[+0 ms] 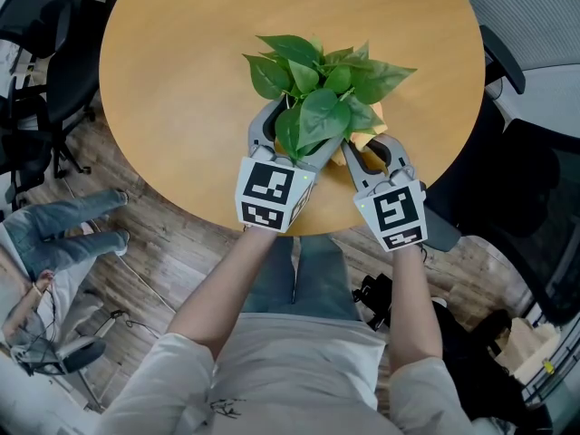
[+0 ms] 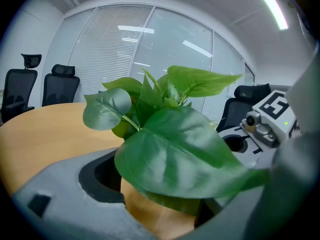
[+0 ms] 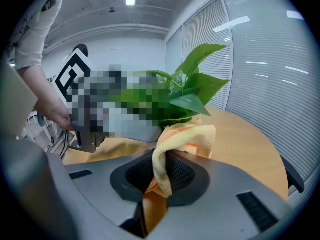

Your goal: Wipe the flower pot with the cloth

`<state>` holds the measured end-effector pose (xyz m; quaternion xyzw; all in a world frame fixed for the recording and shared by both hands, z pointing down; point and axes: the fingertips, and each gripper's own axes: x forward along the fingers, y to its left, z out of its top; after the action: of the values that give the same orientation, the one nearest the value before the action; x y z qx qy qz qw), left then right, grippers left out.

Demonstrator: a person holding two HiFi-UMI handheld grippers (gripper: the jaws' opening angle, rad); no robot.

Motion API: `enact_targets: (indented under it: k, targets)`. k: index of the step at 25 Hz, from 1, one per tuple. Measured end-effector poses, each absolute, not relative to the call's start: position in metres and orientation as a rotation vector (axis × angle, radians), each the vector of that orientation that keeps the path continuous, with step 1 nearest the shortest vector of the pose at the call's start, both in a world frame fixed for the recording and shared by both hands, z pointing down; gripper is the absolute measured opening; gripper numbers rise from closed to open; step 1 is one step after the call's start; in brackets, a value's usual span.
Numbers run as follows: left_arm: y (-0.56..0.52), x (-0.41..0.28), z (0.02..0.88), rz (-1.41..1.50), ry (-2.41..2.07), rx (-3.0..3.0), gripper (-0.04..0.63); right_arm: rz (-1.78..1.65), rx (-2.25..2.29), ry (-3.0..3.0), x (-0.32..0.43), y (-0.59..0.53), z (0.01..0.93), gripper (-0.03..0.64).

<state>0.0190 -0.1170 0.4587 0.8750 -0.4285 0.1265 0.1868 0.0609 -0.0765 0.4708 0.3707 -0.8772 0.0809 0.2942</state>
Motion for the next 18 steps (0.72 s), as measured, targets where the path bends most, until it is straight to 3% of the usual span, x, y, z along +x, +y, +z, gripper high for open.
enact_targets:
  k: [7,18]
  targets:
    - [-0.111,0.022,0.459,0.365,-1.112,2.546,0.437,0.235,0.999,-2.344,0.068,-0.076,0.474,0.051]
    - [-0.108,0.007,0.458,0.494,-0.611,2.833,0.46,0.232,0.997,-2.344,0.072,-0.077,0.474,0.051]
